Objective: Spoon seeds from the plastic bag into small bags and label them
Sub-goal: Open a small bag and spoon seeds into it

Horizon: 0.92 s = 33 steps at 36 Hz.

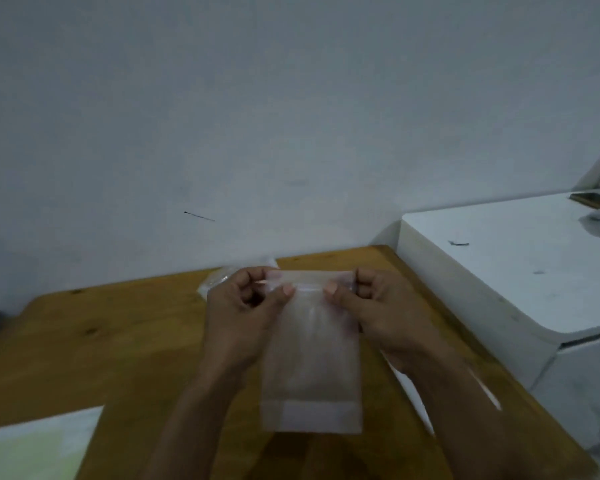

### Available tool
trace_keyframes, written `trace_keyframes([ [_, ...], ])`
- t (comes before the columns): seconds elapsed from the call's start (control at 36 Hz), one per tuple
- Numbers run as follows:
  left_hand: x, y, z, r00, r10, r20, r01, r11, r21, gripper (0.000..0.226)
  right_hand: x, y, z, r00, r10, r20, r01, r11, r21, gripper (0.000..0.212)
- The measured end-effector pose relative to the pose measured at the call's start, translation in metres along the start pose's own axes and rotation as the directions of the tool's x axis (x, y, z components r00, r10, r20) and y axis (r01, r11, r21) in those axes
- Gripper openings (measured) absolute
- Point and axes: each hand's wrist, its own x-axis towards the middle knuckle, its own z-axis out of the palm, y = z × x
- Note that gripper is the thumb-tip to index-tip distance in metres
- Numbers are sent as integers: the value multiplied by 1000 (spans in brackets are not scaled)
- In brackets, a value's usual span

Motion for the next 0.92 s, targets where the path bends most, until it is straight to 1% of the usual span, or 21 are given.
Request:
trace_keyframes([
  [0.06,-2,-4,-24,987,67,-148,-37,979,199,24,0,4,31,1000,-7,-18,7,1000,27,3],
  [0.08,-5,-4,-35,969,128,-211,-55,946,319,26,-1,5,46,1000,-4,-30,5,999,34,3],
  [0.11,-9,-3,-45,949,188,-254,-72,911,406,25,-2,7,61,999,-3,-38,4,1000,22,2],
  [0.14,-12,-3,-56,936,220,-274,-83,896,435,22,-3,8,75,999,-4,-33,4,1000,8,2],
  [0.17,-15,-3,-65,936,214,-280,-81,903,421,22,-6,9,89,1000,-9,-11,9,1000,-4,4],
  [0.19,-17,-4,-74,944,181,-274,-68,925,374,27,-9,10,102,1000,-17,25,18,1000,-10,8],
  [0.25,-18,-4,-90,967,74,-244,-16,973,229,41,-15,12,126,992,-38,121,41,999,-28,15],
  [0.33,-19,-3,-110,967,-44,-250,72,992,106,53,-20,15,150,962,-49,268,50,999,3,12],
  [0.36,-19,-2,-115,965,-58,-257,82,993,84,53,-21,15,155,950,-48,307,42,999,26,10],
  [0.39,-19,-1,-120,963,-64,-261,84,994,67,51,-21,13,158,940,-41,340,21,998,63,12],
  [0.47,-18,1,-131,966,-100,-238,107,994,15,35,-19,4,164,907,28,421,-116,976,185,28],
  [0.53,-17,2,-135,972,-121,-201,121,993,-15,34,-15,-1,167,898,71,434,-161,971,175,30],
  [0.58,-16,5,-136,980,-115,-161,112,993,-30,33,-10,-2,168,897,90,433,-154,981,115,33],
  [0.64,-16,7,-135,988,-104,-114,99,994,-52,31,-5,-3,168,896,75,438,-129,987,94,36],
  [0.75,-18,7,-132,995,-74,-73,69,996,-63,35,-1,-5,159,875,65,481,-148,980,136,33],
  [0.92,-23,9,-119,999,-41,-32,40,998,-38,30,1,-9,138,842,75,534,-180,973,147,27],
])
